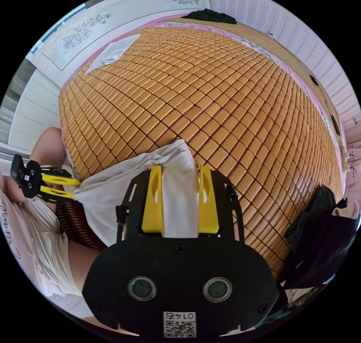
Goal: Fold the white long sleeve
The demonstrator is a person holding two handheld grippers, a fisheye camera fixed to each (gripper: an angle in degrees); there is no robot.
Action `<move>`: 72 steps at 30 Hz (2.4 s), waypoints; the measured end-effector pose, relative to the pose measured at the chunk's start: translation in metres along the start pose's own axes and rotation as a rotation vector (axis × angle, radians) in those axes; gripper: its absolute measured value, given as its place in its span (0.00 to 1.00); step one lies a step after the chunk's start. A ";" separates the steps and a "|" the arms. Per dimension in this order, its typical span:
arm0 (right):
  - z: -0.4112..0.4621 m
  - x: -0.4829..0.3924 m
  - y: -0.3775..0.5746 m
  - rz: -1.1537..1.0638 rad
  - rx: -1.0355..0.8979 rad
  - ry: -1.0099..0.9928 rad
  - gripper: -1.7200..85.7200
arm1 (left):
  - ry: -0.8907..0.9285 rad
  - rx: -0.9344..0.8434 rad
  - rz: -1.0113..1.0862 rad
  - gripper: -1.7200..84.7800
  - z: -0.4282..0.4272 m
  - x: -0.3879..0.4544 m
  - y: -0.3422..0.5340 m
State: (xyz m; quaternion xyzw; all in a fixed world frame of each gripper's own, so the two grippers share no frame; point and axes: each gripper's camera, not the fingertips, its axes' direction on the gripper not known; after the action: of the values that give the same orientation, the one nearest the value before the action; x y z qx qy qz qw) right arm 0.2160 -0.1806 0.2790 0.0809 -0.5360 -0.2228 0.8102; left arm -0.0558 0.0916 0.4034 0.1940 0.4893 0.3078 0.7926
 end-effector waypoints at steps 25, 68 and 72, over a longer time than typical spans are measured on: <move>-0.223 0.034 0.321 0.385 0.745 0.143 0.05 | 0.198 0.377 0.466 0.01 -0.198 0.149 -0.072; 0.231 -0.092 -0.083 -0.501 0.286 -0.035 0.12 | -0.418 0.277 -0.628 0.10 -0.378 -0.309 0.015; 0.271 -0.164 -0.146 -0.625 0.246 -0.050 0.12 | -0.427 0.293 -0.592 0.12 -0.382 -0.346 -0.002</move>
State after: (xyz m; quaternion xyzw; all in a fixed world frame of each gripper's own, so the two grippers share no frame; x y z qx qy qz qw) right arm -0.1232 -0.2073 0.2000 0.3329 -0.5281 -0.3959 0.6735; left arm -0.5121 -0.1419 0.4591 0.2152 0.3871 -0.0545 0.8949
